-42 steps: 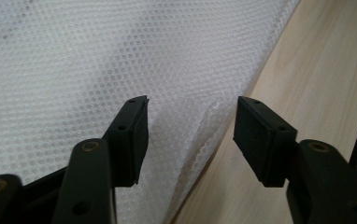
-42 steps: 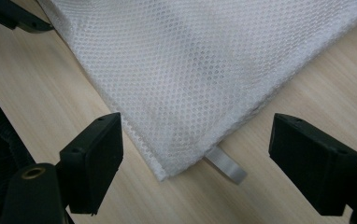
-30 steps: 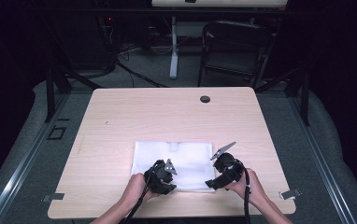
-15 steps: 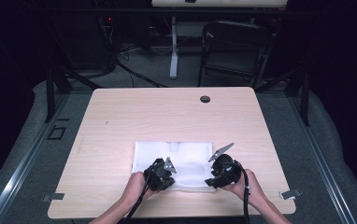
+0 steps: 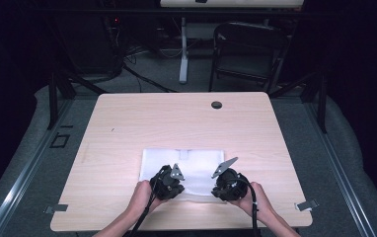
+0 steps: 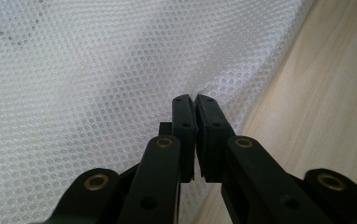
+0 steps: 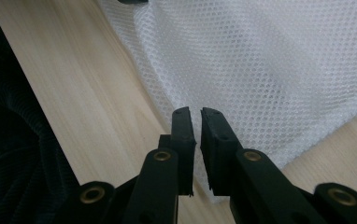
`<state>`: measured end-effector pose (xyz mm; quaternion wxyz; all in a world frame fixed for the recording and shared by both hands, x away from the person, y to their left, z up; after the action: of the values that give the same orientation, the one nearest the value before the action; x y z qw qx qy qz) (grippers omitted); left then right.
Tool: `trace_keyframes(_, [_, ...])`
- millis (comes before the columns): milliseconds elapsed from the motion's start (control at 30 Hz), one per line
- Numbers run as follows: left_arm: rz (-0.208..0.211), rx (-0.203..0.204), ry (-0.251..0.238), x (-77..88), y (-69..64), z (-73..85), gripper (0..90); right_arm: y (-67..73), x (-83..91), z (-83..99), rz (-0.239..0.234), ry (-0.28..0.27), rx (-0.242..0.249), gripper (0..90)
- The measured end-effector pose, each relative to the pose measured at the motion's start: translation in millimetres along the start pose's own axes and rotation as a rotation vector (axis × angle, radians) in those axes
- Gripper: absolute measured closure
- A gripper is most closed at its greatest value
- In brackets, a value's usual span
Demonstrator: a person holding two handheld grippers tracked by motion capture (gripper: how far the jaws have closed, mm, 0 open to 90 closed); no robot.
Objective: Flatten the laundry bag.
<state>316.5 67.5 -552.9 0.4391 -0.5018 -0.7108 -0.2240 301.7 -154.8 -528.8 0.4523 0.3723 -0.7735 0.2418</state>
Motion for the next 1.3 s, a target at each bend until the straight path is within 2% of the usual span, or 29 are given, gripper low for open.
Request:
trace_keyframes(433, [-0.019, 0.026, -0.05, 6.2, -0.8, -3.2, 86.9, 16.3, -2.5, -7.4, -0.002, -0.039, 0.065, 89.8])
trace_keyframes(500, [-0.025, 0.026, -0.051, 6.5, -0.9, -3.2, 86.9, 20.7, -5.9, -8.9, -0.005, -0.049, 0.069, 90.0])
trace_keyframes(533, [-0.024, 0.025, -0.052, 6.5, -0.9, -3.3, 86.9, 22.7, -7.4, -10.3, -0.008, -0.04, 0.088, 90.0])
trace_keyframes(733, [-0.037, 0.024, -0.066, 6.7, -1.7, -3.5, 86.9, 32.1, -21.8, -13.1, 0.01, -0.024, 0.123, 90.0])
trace_keyframes(900, [-0.043, 0.02, -0.069, 7.0, -2.4, -4.0, 86.9, 33.6, -32.7, -11.5, 0.054, -0.017, 0.139, 90.0])
trace_keyframes(1067, [-0.039, 0.014, -0.072, 5.9, -2.5, -4.6, 86.9, 33.0, -37.2, -12.9, 0.091, -0.057, 0.134, 90.0])
trace_keyframes(1133, [-0.039, 0.012, -0.071, 5.8, -2.9, -5.0, 86.9, 32.9, -40.4, -13.9, 0.105, -0.046, 0.143, 90.0])
trace_keyframes(1300, [-0.029, 0.014, -0.077, 6.2, -3.2, -5.2, 86.9, 29.4, -46.9, -10.7, 0.099, -0.023, 0.133, 90.0])
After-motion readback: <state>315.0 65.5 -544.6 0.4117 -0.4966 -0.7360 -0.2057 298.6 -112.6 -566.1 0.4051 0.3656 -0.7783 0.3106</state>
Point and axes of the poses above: each handheld gripper's, and its own axes: x roughly backward along the jaws, z roughly out of its underside, y roughly to its left, the point moved 1 cm from there along -x, roughly forward along the jaws, and after that the axes turned 7 degrees about z, right-handed, at the moved point
